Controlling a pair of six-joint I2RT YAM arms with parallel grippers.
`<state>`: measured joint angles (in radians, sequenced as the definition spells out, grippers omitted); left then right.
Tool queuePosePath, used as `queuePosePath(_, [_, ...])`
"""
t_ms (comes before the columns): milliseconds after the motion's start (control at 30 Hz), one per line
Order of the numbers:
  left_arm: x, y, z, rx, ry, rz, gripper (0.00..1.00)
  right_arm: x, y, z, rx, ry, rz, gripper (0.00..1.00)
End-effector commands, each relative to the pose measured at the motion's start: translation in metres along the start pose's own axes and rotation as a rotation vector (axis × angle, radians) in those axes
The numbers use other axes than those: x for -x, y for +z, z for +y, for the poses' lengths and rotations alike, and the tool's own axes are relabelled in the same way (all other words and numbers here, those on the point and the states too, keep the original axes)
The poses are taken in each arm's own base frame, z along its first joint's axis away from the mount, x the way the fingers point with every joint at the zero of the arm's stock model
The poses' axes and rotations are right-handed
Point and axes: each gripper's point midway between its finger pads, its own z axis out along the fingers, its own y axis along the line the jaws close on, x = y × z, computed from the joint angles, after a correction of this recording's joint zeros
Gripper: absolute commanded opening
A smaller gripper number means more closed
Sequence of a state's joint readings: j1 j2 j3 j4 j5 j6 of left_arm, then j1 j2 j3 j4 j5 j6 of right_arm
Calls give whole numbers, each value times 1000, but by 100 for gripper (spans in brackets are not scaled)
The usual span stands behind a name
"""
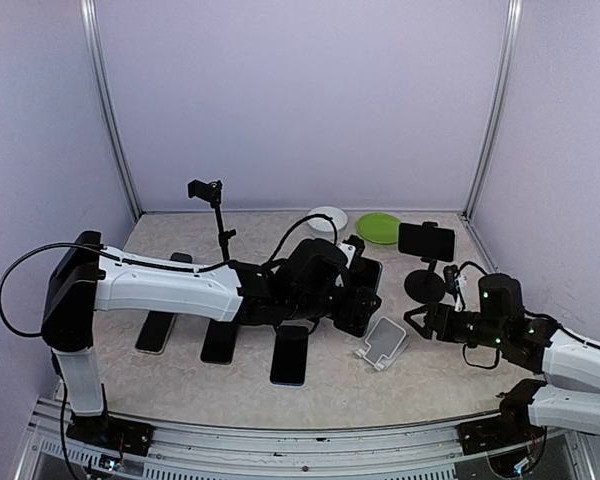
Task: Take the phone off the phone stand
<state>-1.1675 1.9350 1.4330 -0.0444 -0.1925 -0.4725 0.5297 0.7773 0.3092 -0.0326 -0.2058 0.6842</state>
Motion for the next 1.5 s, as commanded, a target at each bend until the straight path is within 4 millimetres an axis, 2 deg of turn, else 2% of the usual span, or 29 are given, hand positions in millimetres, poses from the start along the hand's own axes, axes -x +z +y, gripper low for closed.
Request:
queuePosePath(0, [39,-22,-4,-38,-57,-128,60,-18,9,14,74,7,43,71])
queuePosePath(167, [33,-22,-1,-42,-73,-124,59,-26,19,15,91,-28,80,63])
queuePosePath(333, [35,-26,3,-38,-75,-131,59,-37,32,5,46,-33,145,65])
queuePosePath(433, [35,-28,6,-31,-75,-136,59,-41,35,6,65,-29,154,67])
queuePosePath(733, [35,-30,14,-26,-84,-139,59,-19,48,20,133,-154,113,65])
queuePosePath(900, [37,-34,20,-15,-87,-147,59,-14,58,25,219,-210,126,58])
queuePosePath(1000, [37,-36,24,-8,-90,-149,59,-6,64,34,278,-278,124,53])
queuePosePath(1233, [41,-38,29,3,-89,-158,59,11,82,54,393,-386,121,50])
queuePosePath(1333, [42,-40,31,8,-90,-161,59,15,87,57,408,-409,131,51])
queuePosePath(1467, [45,-44,32,13,-89,-171,59,25,80,53,336,-411,112,64])
